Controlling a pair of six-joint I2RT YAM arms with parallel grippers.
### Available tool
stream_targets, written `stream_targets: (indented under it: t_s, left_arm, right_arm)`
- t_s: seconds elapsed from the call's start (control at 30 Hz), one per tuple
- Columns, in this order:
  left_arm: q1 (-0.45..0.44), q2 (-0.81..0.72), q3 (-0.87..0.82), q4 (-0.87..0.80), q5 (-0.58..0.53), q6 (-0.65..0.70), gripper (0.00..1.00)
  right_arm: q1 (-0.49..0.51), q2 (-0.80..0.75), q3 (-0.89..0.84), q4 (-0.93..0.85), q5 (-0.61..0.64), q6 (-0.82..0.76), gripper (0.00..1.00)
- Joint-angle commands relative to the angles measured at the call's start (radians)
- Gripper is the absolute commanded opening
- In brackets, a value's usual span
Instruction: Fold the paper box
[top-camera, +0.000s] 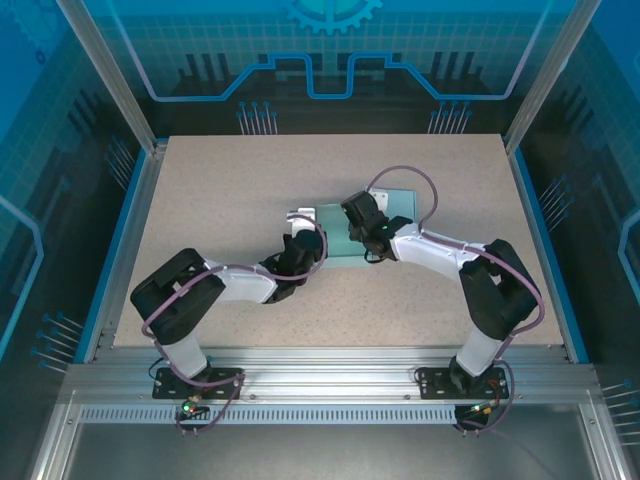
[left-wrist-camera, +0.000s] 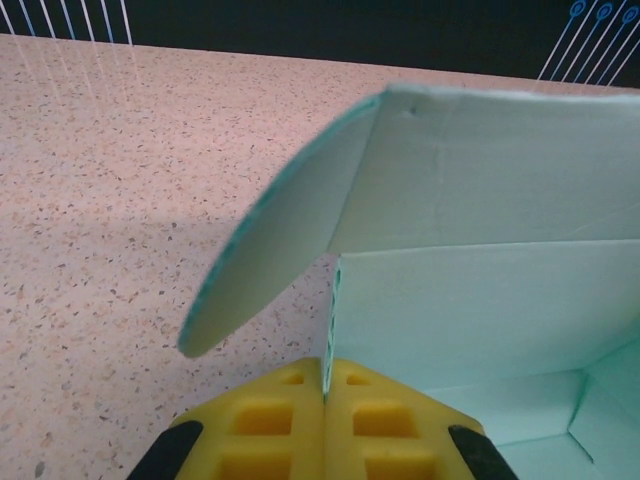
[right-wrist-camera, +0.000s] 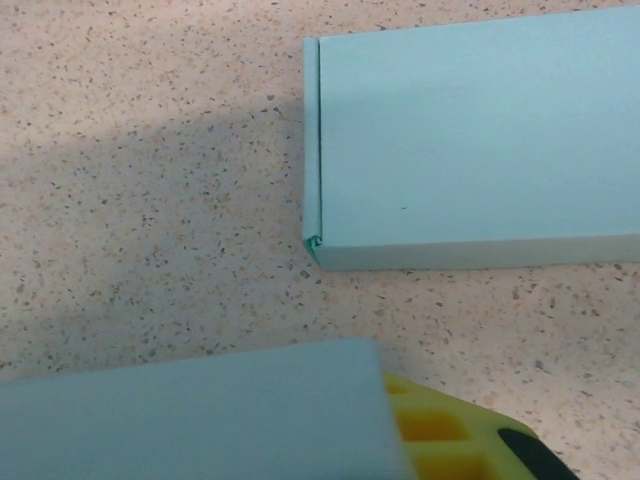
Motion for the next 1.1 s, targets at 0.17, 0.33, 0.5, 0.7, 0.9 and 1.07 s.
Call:
stream_targets:
  t_s: [0.17, 0.33, 0.5, 0.7, 0.9, 1.07]
  left_arm:
    - [-0.026, -0.018, -0.121, 0.064, 0.187, -0.111, 0.0]
    - [-0.028, -0.022, -0.162, 0.087, 0.249, -0.16, 0.0]
    - [-0.035, -0.038, -0.209, 0.092, 0.254, -0.183, 0.0]
    - [-0.048, -0.024, -0.251, 0.116, 0.256, -0.183, 0.01]
    - [-0.06, -0.024, -0.295, 0.14, 0.258, -0.178, 0.01]
    - [-0.062, -0.003, -0.34, 0.186, 0.239, -0.166, 0.01]
  right_arm:
    - [0.076, -0.05, -0.104, 0.062, -0.049, 0.062, 0.22]
    - [0.098, -0.063, -0.153, 0.079, -0.028, 0.073, 0.22]
    - [0.122, -0.067, -0.172, 0.071, -0.004, 0.08, 0.21]
    - [0.15, -0.067, -0.196, 0.075, 0.019, 0.101, 0.2]
    - [0.173, -0.074, -0.259, 0.104, 0.032, 0.122, 0.19]
    - [0.186, -0.077, -0.295, 0.133, 0.037, 0.132, 0.19]
